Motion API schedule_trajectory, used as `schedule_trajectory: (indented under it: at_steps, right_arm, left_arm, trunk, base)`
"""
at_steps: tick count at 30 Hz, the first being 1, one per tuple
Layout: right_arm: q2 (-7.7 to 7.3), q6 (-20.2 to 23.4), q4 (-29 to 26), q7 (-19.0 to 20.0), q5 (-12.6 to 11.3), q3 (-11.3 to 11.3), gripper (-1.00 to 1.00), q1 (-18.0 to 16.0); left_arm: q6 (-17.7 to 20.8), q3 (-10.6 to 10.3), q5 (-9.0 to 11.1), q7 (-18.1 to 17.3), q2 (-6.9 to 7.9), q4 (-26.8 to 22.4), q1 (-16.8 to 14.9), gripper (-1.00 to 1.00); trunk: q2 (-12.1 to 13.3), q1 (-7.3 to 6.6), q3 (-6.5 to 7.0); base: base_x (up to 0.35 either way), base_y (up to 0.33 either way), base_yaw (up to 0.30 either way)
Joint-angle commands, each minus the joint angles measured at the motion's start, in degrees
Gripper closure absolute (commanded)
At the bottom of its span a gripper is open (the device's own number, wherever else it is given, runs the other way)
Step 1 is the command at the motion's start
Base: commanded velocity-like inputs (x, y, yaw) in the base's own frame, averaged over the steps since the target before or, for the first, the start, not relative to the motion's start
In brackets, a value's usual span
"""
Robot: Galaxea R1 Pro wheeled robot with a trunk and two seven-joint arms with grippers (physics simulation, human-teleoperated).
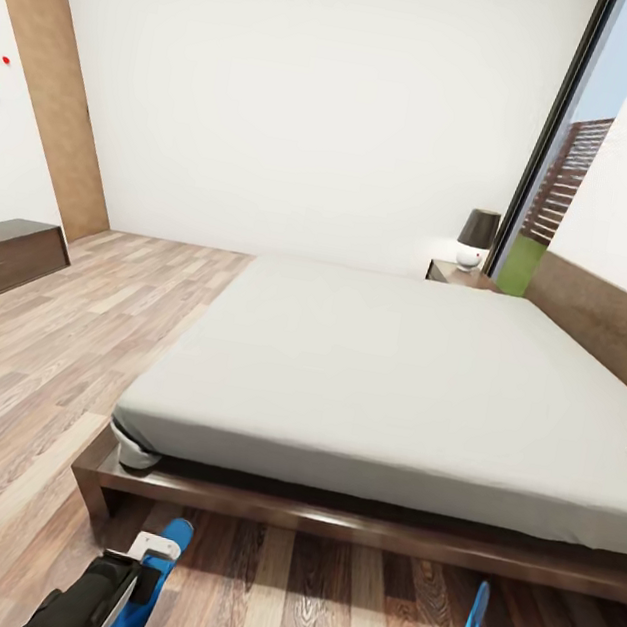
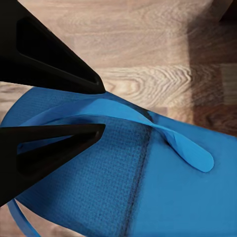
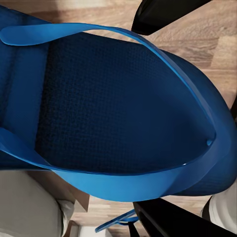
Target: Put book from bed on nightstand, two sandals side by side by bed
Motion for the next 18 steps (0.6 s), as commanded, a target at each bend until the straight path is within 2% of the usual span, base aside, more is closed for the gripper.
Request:
schedule_trajectory:
  at_steps: [1,18]
  right_arm:
    - [-0.01,0.7,0.0,0.2,-0.1,-0.2,1.00,0.0]
    - [0.05,0.8,0.0,0.2,-0.1,-0.1,1.00,0.0]
  left_arm:
    - [0.2,0.3,-0.3,-0.1,-0.08,-0.1,0.0,1.00]
    - [0.5,0.3,-0.5,0.1,0.00,-0.1,0.0,1.00]
  trunk:
    - [-0.4,0.22,-0.24]
    - [-7.3,3.95,-3.29]
  base:
    - [0.000,0.000,0.000]
    - [0.000,0.000,0.000]
